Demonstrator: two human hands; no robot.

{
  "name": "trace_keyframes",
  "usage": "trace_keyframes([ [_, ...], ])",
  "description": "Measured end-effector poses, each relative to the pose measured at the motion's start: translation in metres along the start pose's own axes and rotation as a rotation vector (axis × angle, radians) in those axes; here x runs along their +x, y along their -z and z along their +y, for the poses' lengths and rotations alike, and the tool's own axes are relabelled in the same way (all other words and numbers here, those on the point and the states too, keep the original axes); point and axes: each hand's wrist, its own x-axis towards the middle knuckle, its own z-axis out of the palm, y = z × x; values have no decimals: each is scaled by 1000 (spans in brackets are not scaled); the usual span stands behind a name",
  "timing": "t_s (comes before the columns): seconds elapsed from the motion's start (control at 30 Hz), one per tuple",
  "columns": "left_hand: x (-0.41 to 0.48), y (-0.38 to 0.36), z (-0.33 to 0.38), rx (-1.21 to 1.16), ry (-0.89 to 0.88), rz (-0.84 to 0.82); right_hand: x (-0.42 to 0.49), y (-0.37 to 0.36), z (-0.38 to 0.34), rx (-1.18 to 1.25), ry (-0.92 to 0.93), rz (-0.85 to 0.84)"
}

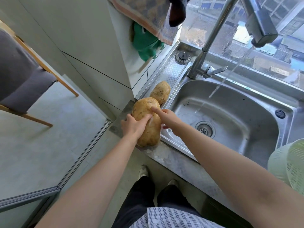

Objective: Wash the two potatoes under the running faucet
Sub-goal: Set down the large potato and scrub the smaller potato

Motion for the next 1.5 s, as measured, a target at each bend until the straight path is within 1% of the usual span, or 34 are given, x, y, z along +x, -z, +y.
trace_keyframes([
  [0.13, 3, 1, 7, 99, -44, 48, 12, 7, -9, 67, 99, 251],
  [0.2, 6, 2, 10, 151, -56, 61, 18, 8, -20, 103, 157, 306],
  [0.27, 10, 3, 13, 191, -61, 84, 24, 8, -31, 94, 159, 297],
  [0.37, 11, 4, 21, 255, -63, 106, 37, 7, -38, 13, 111, 283],
  [0.53, 18, 8, 28, 290, -118, 122, 58, 9, -46, -4, 74, 371],
  [0.67, 26, 11, 31, 292, -65, 64, 67, 12, -46, -75, 18, 407],
  [0.77, 27, 9, 27, 264, -20, -26, 72, 12, -43, -23, -54, 368],
  [0.83, 26, 8, 26, 255, -22, -74, 72, 10, -41, 22, -83, 346],
  [0.97, 26, 6, 28, 294, -40, -110, 72, 9, -39, 27, -71, 373],
  [1.1, 25, 4, 31, 332, -34, -111, 70, 6, -44, 40, 39, 351],
  [1.23, 27, 3, 32, 378, -33, -108, 73, 10, -49, 2, 94, 369],
  [1.3, 28, 2, 32, 386, -33, -101, 74, 11, -52, -17, 110, 338],
  [1.4, 28, 0, 31, 389, -37, -71, 73, 10, -54, 0, 79, 284],
  [1.5, 29, 0, 29, 376, -48, -40, 77, 12, -49, 43, 39, 345],
])
